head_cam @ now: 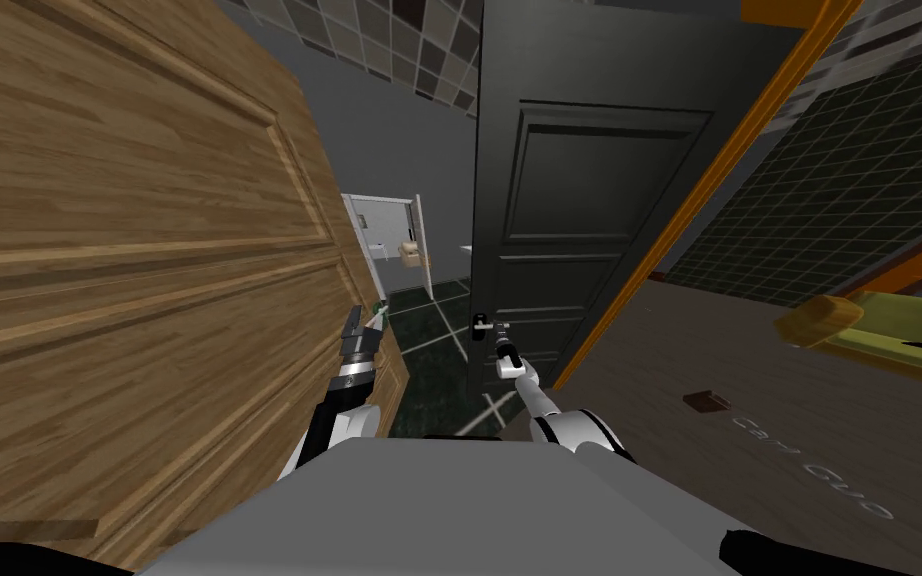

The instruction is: Push the door open

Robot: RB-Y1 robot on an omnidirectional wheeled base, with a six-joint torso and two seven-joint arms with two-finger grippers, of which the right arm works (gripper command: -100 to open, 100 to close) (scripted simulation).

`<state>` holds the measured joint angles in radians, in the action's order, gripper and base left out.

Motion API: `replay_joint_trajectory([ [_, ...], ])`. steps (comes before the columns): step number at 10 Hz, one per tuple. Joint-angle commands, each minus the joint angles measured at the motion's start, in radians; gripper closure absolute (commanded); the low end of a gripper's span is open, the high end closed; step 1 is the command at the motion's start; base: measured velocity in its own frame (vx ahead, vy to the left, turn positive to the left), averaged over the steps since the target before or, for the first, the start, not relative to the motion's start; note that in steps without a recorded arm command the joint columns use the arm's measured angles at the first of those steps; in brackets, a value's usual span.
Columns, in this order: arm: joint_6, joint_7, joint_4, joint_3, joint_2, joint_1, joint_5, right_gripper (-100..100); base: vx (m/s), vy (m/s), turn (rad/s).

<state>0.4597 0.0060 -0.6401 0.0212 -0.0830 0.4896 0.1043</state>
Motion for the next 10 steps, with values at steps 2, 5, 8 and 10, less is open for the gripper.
replay_joint_trajectory([
  [2, 0.002, 0.01, 0.0, 0.031, -0.007, 0.003, 0.008, 100, 0.164, 0.185, -0.094],
  [5, 0.001, 0.017, 0.002, 0.052, -0.006, 0.002, 0.014, 100, 0.142, 0.124, -0.058],
  [8, 0.01, 0.063, 0.005, 0.054, -0.018, 0.001, 0.058, 100, 0.133, 0.005, -0.063],
  [10, 0.016, 0.1, 0.005, 0.053, -0.019, 0.001, 0.092, 100, 0.203, 0.008, -0.079],
])
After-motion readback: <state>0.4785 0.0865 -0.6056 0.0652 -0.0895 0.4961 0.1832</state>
